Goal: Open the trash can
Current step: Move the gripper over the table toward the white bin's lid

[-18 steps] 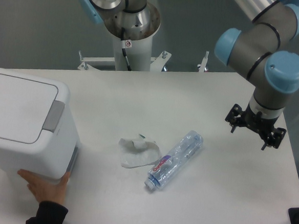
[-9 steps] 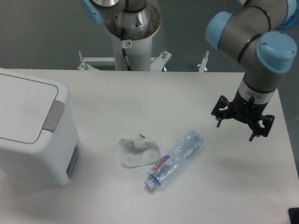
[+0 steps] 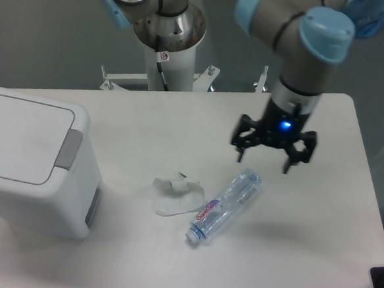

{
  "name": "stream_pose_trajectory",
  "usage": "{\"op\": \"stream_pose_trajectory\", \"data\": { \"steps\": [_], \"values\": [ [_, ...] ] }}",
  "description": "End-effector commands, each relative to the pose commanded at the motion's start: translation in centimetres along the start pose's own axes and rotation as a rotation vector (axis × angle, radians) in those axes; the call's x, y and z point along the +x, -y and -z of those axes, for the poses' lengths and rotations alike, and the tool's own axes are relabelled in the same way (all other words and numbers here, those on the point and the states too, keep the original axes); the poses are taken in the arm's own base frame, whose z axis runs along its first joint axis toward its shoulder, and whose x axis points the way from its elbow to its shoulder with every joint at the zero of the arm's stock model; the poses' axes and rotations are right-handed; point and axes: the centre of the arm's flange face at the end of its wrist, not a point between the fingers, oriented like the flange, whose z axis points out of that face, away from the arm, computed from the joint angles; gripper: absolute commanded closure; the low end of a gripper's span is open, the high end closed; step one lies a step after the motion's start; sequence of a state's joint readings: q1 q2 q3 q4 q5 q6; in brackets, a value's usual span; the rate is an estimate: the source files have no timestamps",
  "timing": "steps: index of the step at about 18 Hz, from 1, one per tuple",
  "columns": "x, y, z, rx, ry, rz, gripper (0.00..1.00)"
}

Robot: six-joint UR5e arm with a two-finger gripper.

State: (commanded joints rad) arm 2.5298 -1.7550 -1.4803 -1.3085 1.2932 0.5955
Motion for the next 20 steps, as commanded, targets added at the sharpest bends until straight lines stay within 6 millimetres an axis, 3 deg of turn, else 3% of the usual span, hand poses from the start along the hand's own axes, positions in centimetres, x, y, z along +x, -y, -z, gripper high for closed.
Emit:
{"op": "stream_pose_trajectory", "data": {
  "steps": [3,7,15,20],
  "values": [
    [6.2,2.3,0.7,0.003,-0.020,-0.014,0.00],
    [11.8,4.3,0.9,0.010,-0.043,-0.089,0.00],
    [17.9,5.0,1.2,0.046,-0.104,-0.184,0.00],
    [18.2,6.0,-0.2,0.030,-0.104,-0.194,0.00]
  ]
}}
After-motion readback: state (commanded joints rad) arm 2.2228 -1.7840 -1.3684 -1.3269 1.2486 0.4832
